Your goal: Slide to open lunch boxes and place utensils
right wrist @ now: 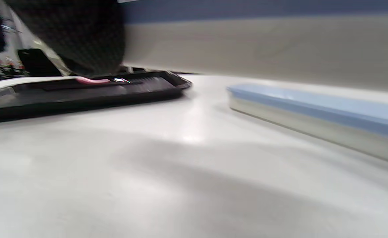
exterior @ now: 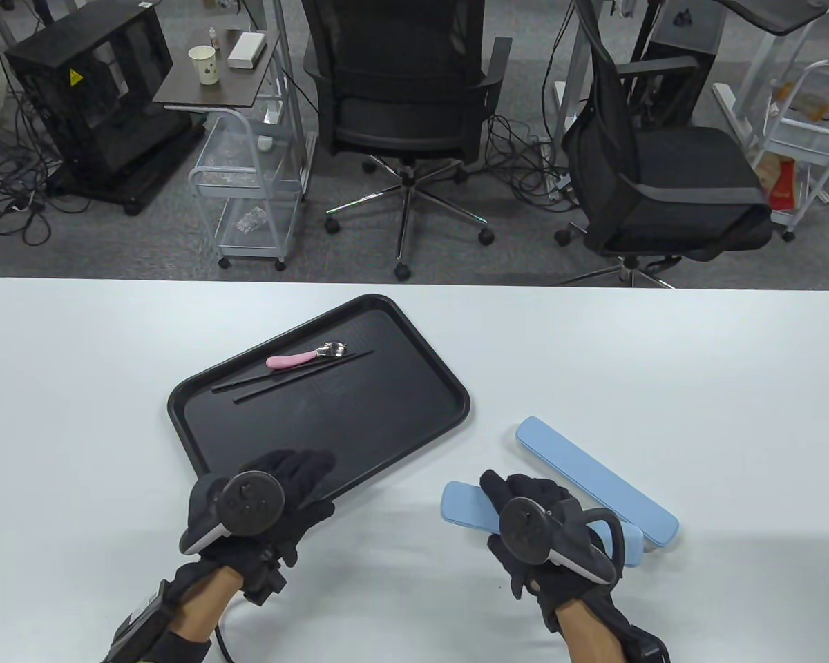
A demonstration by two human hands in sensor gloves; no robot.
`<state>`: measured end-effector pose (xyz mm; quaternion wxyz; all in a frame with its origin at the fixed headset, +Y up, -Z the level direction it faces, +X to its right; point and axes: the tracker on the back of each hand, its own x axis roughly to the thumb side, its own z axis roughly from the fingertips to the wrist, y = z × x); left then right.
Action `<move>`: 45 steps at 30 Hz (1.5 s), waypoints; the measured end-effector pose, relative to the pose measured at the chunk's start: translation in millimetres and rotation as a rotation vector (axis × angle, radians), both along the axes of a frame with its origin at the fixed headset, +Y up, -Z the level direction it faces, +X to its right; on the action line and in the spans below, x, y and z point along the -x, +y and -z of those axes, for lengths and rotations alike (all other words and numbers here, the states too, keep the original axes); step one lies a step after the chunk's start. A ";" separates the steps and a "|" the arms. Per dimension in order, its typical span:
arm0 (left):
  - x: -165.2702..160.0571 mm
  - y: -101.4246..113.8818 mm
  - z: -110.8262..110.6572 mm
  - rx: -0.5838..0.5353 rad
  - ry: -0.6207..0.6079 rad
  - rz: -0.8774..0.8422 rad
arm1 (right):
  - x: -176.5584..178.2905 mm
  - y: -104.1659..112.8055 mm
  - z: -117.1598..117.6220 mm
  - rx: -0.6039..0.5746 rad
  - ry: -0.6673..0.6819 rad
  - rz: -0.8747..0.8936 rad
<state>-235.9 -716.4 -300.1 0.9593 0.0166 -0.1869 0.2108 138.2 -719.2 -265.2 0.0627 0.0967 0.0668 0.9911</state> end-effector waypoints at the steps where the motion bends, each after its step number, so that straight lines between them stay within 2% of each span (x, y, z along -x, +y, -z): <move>1: 6.4 -1.1 3.0 0.009 0.020 -0.015 | -6.5 -4.1 3.2 0.035 -0.022 0.002; 5: 26.0 -6.4 11.1 0.057 0.081 -0.067 | -21.2 -19.8 12.3 0.104 -0.091 0.000; 10: 41.8 -10.8 16.6 0.090 0.121 -0.113 | -23.6 -41.5 20.0 0.181 -0.122 -0.079; 17: 46.2 -12.0 17.9 0.101 0.132 -0.124 | -26.4 -53.1 23.3 0.229 -0.146 -0.103; 23: 45.7 -12.8 18.1 0.097 0.127 -0.115 | -28.0 -48.9 21.7 0.232 -0.146 -0.058; 26: 45.4 -11.9 17.7 0.095 0.123 -0.111 | -32.5 -37.8 19.0 0.166 -0.150 -0.011; 29: 45.3 -8.3 16.5 0.082 0.117 -0.123 | -35.1 -17.3 16.2 0.036 -0.184 0.035; 33: 44.3 -4.9 15.3 0.071 0.108 -0.128 | -39.7 6.0 23.2 -0.060 -0.243 -0.009; 39: 42.5 -4.5 15.0 0.067 0.093 -0.125 | -56.6 10.6 54.3 -0.002 -0.316 -0.083; 45: 40.5 -5.3 14.7 0.067 0.089 -0.113 | -66.9 -15.3 82.7 0.132 -0.383 -0.190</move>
